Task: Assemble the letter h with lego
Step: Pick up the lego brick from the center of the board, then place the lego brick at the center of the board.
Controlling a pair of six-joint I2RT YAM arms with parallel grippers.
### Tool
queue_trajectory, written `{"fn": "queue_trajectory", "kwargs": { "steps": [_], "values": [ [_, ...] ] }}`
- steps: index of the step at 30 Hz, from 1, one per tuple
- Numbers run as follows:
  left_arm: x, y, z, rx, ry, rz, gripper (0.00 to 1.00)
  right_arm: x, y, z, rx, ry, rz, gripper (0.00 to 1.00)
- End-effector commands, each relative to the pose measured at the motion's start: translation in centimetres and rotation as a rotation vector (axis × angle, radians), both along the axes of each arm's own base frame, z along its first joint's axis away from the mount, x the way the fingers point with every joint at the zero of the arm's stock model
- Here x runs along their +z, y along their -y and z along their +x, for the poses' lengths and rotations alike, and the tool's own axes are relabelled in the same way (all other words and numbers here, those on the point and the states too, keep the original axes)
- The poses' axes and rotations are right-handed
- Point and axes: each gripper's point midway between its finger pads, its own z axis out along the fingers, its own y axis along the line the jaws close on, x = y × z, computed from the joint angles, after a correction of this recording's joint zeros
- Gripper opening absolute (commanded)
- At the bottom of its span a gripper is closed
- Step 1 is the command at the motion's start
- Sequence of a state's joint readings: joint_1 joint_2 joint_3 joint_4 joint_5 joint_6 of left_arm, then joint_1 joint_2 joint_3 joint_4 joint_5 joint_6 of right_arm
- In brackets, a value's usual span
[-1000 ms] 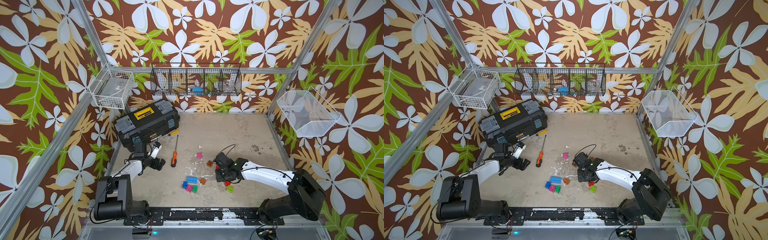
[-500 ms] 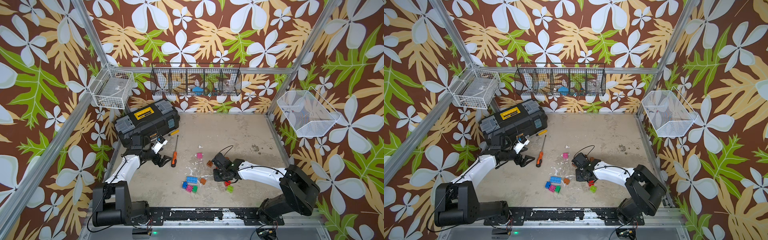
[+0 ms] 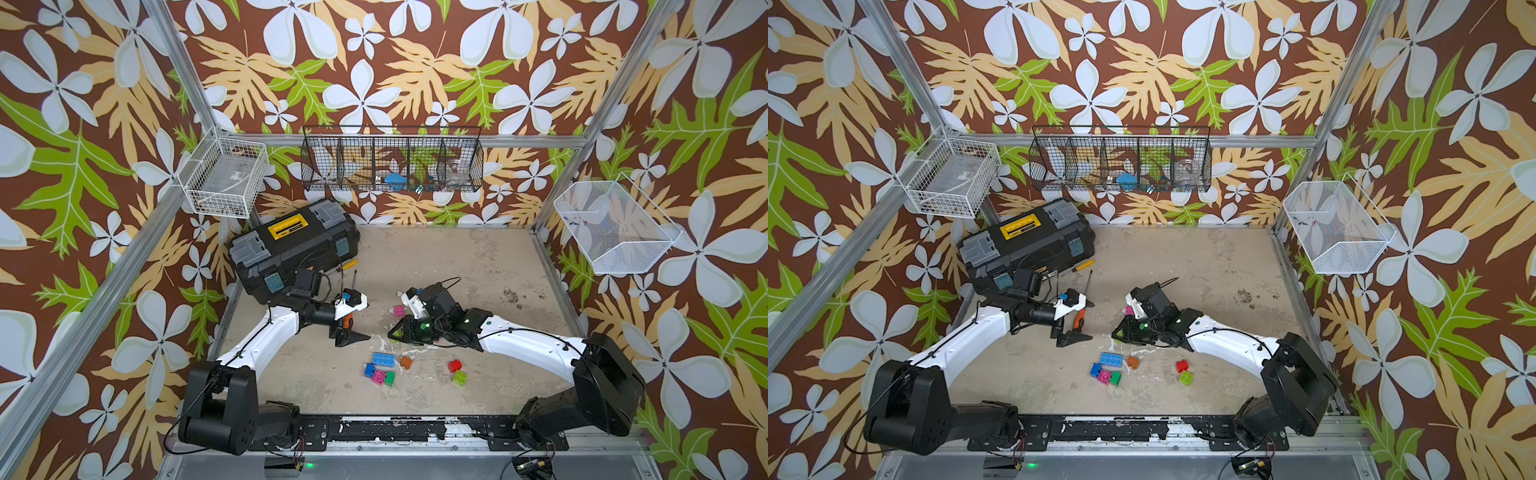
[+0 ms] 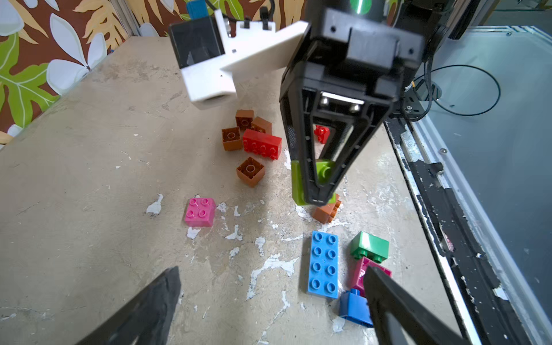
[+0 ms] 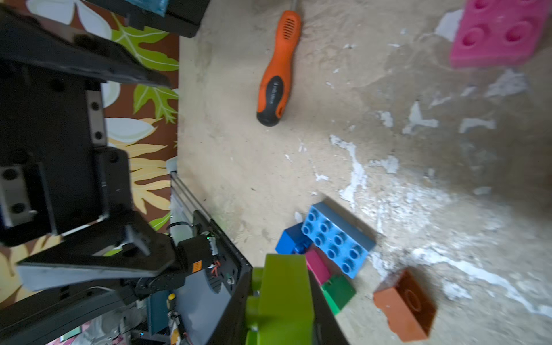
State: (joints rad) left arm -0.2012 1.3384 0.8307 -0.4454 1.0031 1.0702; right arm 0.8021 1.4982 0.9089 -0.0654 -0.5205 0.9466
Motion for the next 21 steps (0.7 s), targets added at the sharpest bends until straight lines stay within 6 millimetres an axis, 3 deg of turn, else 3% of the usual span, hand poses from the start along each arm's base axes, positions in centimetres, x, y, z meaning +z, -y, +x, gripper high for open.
{"fn": "queue_trajectory", "kwargs": {
  "steps": [1,10,13,16,21],
  "values": [
    [0.0,0.7,1.0,0.016,0.046,0.012,0.96,2.8,-2.2,-0.5,0.049,-0.03,0.149,0.22],
    [-1.3,2.6,0.1,0.009,-0.019,0.02,0.78,3.5,-4.1,0.6,0.036,-0.033,0.193,0.22],
    [-1.0,2.6,0.7,0.049,-0.032,0.017,0.69,3.2,-4.2,0.8,0.026,-0.038,0.191,0.22],
    [-0.5,2.9,0.8,0.054,-0.057,-0.004,0.66,3.0,-4.4,1.1,0.02,-0.035,0.187,0.22],
    [-0.5,3.0,0.9,0.067,-0.081,-0.02,0.39,3.2,-4.7,1.4,0.015,-0.025,0.195,0.22]
  ]
}}
